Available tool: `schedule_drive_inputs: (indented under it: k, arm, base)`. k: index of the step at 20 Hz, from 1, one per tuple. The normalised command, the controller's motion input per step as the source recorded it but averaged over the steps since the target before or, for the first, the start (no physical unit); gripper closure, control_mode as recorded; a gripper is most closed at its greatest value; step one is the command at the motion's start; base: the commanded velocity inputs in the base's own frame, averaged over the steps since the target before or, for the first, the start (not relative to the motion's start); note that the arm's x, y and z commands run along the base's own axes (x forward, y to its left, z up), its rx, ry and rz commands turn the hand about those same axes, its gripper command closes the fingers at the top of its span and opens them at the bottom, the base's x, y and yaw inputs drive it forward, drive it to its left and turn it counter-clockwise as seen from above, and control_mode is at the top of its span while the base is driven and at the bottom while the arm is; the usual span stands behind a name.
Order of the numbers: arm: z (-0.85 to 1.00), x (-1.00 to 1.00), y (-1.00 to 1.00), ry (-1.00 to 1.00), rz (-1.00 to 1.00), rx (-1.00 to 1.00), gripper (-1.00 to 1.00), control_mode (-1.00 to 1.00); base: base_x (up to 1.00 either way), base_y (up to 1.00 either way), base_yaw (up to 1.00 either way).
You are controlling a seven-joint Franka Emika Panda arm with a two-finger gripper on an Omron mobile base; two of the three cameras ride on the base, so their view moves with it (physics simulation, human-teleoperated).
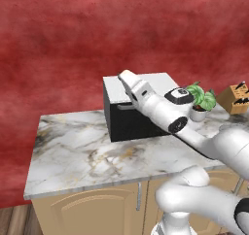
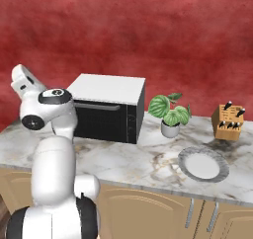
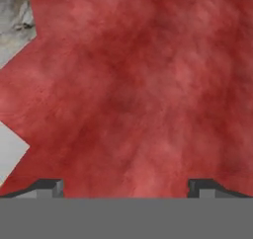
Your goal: Pick up the bagel from the plate, place it on the toaster oven rack, close the door, and set the timer.
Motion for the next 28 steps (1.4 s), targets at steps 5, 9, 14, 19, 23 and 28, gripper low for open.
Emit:
schedule_drive_inputs:
  k: [5,9,14,19,23,28]
  arm:
    - [0.69,-0.40,-0.15,0.68,-0.37,0.12,-1.00,-1.00]
    - [0.93,-0.58,-0.24,0.53,-0.31,0.25,-1.00,-1.00]
    - [1.00,-0.68,-0.20,0.34,-0.25,0.30,-1.00,-1.00]
    - [1.00,-0.51,-0.13,0.36,-0.24,0.24,-1.00,-1.00]
    - [0.66,-0.40,-0.42,0.46,-0.33,0.11,-1.00,-1.00]
    - [-0.35,-0.14,-0.81,0.39,-0.40,0.03,-1.00,-1.00]
  base:
    - [0.00,0.00,0.00]
    - [0.00,0.00,0.00]
    - [0.00,0.00,0.00]
    - [0.00,0.00,0.00]
    - [0.00,0.00,0.00]
    - [0.00,0.00,0.00]
